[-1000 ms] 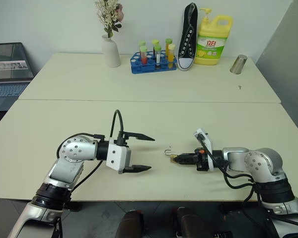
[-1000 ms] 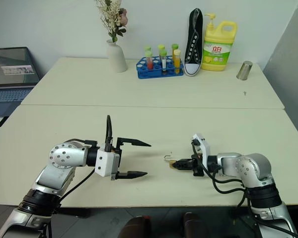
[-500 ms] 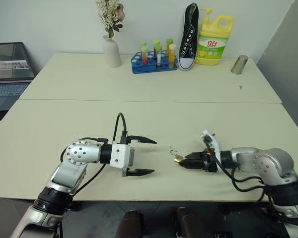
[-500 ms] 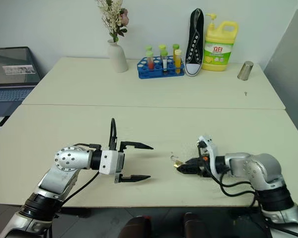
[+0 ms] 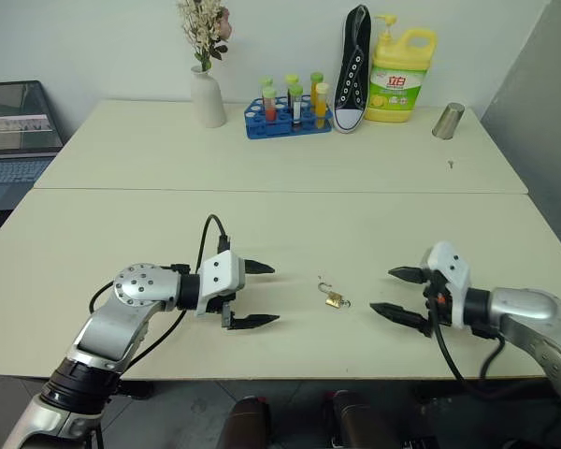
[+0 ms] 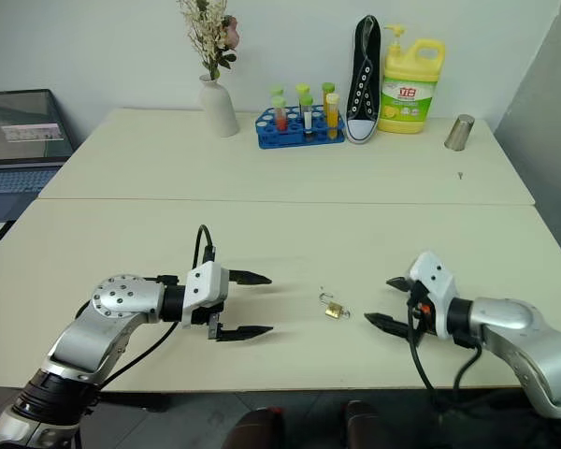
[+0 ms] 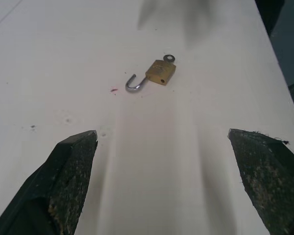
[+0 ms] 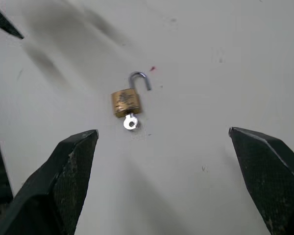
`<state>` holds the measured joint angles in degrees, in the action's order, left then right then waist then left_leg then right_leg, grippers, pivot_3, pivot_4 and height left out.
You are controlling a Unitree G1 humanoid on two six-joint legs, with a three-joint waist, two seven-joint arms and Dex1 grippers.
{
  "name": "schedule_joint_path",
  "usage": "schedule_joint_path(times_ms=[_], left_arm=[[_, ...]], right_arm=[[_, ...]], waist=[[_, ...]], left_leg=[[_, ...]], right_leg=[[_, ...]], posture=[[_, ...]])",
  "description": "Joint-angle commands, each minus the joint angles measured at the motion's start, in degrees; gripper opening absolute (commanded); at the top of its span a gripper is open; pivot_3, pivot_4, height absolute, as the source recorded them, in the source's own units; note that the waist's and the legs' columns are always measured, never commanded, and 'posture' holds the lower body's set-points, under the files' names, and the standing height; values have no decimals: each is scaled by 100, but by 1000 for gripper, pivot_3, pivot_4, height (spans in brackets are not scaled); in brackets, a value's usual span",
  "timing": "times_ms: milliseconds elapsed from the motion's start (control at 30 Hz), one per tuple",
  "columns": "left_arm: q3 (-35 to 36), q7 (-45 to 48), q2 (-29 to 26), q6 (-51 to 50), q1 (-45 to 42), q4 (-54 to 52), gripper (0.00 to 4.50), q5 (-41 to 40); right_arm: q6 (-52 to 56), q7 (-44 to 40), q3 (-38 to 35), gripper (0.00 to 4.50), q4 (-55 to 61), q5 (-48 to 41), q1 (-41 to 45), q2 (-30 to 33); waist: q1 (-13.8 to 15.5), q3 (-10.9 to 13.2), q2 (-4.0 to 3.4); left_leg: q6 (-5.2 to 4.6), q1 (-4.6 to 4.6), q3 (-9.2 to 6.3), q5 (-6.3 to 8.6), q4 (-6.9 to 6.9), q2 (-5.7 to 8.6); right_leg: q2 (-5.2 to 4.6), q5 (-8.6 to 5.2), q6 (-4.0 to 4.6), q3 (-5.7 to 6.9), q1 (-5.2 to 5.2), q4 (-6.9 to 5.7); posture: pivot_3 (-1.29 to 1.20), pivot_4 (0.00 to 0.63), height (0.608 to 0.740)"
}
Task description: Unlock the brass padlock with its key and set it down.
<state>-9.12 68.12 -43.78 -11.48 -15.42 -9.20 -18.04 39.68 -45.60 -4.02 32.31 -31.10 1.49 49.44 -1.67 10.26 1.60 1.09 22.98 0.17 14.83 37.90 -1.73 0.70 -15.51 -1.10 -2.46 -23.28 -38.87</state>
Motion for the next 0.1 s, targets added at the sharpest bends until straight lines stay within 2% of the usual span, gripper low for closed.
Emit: schedule_joint_path(times_ms=[33, 100], left_arm=[[129, 157, -60, -43, -65, -223, 4500, -176], [146, 229, -17, 22, -97, -198, 4500, -197]], right_arm=[[-388, -407, -263, 4476, 356, -65, -178, 167], [-529, -639, -229, 4476, 387, -46, -232, 256]], waist=[[0, 1, 1], [1, 1, 1]], left_leg=[[0, -2, 1, 0, 2, 1], [0, -3, 1, 0, 4, 0]], right_leg=[[-1, 0, 0, -1, 2, 0], [-1, 0, 0, -2, 2, -1]], posture=[[0, 150, 740], [0, 150, 740]])
